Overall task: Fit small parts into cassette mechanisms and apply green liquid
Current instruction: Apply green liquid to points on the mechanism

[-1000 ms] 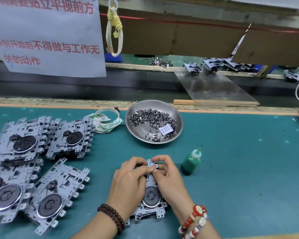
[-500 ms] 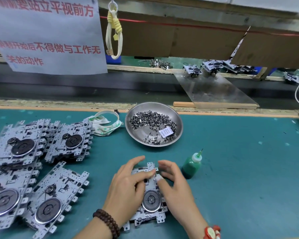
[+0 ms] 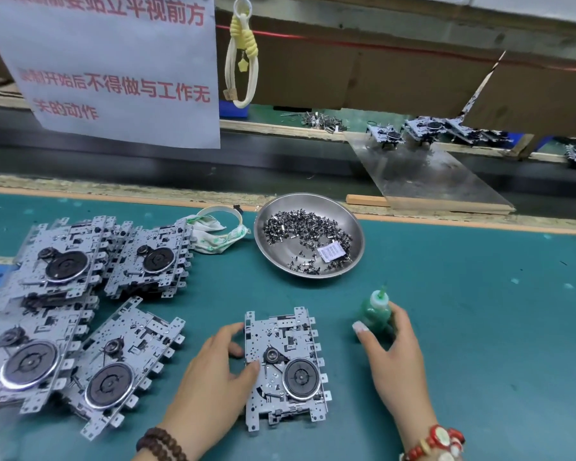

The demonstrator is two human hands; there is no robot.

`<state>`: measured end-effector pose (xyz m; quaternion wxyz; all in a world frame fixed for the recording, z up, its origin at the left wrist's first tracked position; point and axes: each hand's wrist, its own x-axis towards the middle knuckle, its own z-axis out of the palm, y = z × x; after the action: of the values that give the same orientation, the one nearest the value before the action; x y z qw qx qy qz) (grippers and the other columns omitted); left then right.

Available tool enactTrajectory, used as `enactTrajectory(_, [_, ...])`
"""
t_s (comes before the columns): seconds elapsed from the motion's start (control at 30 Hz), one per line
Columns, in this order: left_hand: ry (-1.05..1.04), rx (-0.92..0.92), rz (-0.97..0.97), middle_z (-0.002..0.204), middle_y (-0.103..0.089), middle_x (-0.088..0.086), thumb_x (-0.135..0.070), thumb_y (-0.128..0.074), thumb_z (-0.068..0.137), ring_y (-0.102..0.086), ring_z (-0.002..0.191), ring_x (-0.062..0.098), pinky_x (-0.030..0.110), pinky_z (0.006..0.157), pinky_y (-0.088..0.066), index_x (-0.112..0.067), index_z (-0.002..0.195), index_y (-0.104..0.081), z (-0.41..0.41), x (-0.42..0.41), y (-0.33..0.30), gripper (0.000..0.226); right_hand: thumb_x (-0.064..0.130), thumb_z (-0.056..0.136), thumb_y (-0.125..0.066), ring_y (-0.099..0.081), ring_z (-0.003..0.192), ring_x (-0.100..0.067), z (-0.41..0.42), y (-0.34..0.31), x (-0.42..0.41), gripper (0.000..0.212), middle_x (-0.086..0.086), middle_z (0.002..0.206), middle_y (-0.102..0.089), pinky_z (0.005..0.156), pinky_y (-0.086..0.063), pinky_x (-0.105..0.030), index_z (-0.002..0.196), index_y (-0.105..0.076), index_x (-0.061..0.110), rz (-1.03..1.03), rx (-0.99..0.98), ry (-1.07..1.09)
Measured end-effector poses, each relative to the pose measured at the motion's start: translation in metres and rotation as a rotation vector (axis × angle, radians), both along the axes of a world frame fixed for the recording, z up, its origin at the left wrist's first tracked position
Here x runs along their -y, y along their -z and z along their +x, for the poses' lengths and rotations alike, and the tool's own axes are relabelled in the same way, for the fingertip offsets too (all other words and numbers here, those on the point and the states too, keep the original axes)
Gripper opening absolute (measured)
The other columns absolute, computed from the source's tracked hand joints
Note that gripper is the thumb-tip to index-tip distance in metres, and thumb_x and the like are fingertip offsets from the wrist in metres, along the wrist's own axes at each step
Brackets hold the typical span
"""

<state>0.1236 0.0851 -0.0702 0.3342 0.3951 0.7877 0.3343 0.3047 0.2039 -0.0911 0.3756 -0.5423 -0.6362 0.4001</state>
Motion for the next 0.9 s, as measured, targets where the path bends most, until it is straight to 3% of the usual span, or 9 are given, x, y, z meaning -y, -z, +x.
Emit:
enactTrajectory(0.1, [-0.038, 0.137, 0.024, 0.089, -0.061, -0.006, -0.019, -0.064, 0.085, -0.06, 0.054, 0.017, 0.037, 0.067, -0.054, -0.046, 0.107, -0.042, -0.004, 0.0, 0.004, 0.041, 0.019, 0.085, -0.064, -0.062, 0.089, -0.009, -0.001, -0.005, 0.006, 0.028, 0.01, 0.098, -0.063, 0.079, -0.047, -0.021, 0.102, -0.055, 0.039, 0.018, -0.108, -0.032])
enactTrajectory(0.2, [-0.091, 0.285, 0.099, 0.087, -0.063, 0.001, -0.009, -0.063, 0.085, -0.057, 0.046, 0.01, 0.028, 0.046, -0.05, -0.038, 0.11, -0.048, -0.002, -0.001, 0.007, 0.041, 0.031, 0.083, -0.056, -0.053, 0.055, -0.006, 0.003, -0.013, 0.015, 0.027, 0.001, 0.079, -0.058, 0.054, -0.046, -0.015, 0.108, -0.062, 0.041, -0.026, -0.249, -0.056])
enactTrajectory(0.3, [-0.12, 0.396, 0.177, 0.076, -0.068, -0.001, -0.002, -0.062, 0.084, -0.055, 0.043, 0.006, 0.019, 0.037, -0.043, -0.034, 0.106, -0.052, -0.001, -0.005, 0.009, 0.04, 0.041, 0.075, -0.072, -0.044, 0.048, -0.003, 0.01, -0.019, 0.018, 0.028, 0.009, 0.062, -0.052, 0.05, -0.039, -0.015, 0.102, -0.065, 0.041, -0.053, -0.303, -0.047])
enactTrajectory(0.37, [-0.105, 0.431, 0.193, 0.067, -0.067, -0.005, -0.001, -0.061, 0.085, -0.053, 0.042, 0.006, 0.02, 0.037, -0.043, -0.033, 0.105, -0.052, -0.002, -0.008, 0.01, 0.039, 0.019, 0.077, -0.073, -0.043, 0.046, -0.002, 0.012, -0.022, 0.016, 0.021, 0.009, 0.064, -0.055, 0.047, -0.036, -0.015, 0.094, -0.064, 0.027, -0.108, -0.466, 0.031])
enactTrajectory(0.43, [-0.113, 0.496, 0.197, 0.059, -0.064, -0.003, 0.001, -0.06, 0.085, -0.051, 0.041, 0.008, 0.02, 0.036, -0.041, -0.027, 0.107, -0.053, -0.005, -0.009, 0.01, 0.037, -0.004, 0.077, -0.06, -0.036, 0.04, 0.0, 0.012, -0.028, 0.015, 0.022, 0.006, 0.064, -0.059, 0.037, -0.03, -0.01, 0.088, -0.061, 0.016, -0.243, -0.797, 0.029])
enactTrajectory(0.57, [-0.119, 0.588, 0.199, 0.056, -0.061, 0.0, 0.004, -0.058, 0.085, -0.049, 0.04, 0.01, 0.02, 0.034, -0.039, -0.019, 0.11, -0.055, -0.006, -0.009, 0.012, 0.034, -0.002, 0.066, -0.053, -0.046, 0.047, 0.001, 0.014, -0.033, 0.011, 0.026, 0.002, 0.071, -0.065, 0.04, -0.035, -0.01, 0.075, -0.073, 0.012, -0.399, -1.143, -0.014])
enactTrajectory(0.67, [-0.074, 0.596, 0.196, 0.057, -0.06, -0.001, 0.004, -0.058, 0.086, -0.048, 0.041, 0.01, 0.02, 0.035, -0.04, -0.019, 0.114, -0.054, 0.002, -0.013, 0.014, 0.037, 0.006, 0.067, -0.058, -0.054, 0.053, -0.002, 0.009, -0.025, 0.011, 0.024, 0.003, 0.077, -0.067, 0.047, -0.045, -0.013, 0.082, -0.071, 0.02, -0.353, -1.079, -0.001])
enactTrajectory(0.77, [-0.029, 0.547, 0.211, 0.056, -0.059, -0.006, 0.003, -0.058, 0.086, -0.048, 0.04, 0.009, 0.02, 0.036, -0.041, -0.019, 0.118, -0.051, 0.011, -0.016, 0.017, 0.04, 0.014, 0.069, -0.063, -0.061, 0.063, -0.005, 0.005, -0.014, 0.012, 0.018, 0.008, 0.08, -0.068, 0.053, -0.051, -0.017, 0.08, -0.066, 0.029, -0.067, -0.751, 0.107])
enactTrajectory(0.9, [0.001, 0.475, 0.211, 0.061, -0.062, -0.008, -0.001, -0.059, 0.086, -0.05, 0.041, 0.011, 0.022, 0.039, -0.043, -0.025, 0.118, -0.05, 0.012, -0.016, 0.021, 0.041, 0.007, 0.073, -0.072, -0.057, 0.052, -0.006, 0.007, -0.012, 0.017, 0.023, 0.009, 0.067, -0.064, 0.05, -0.051, -0.017, 0.083, -0.057, 0.022, 0.113, -0.655, 0.233])
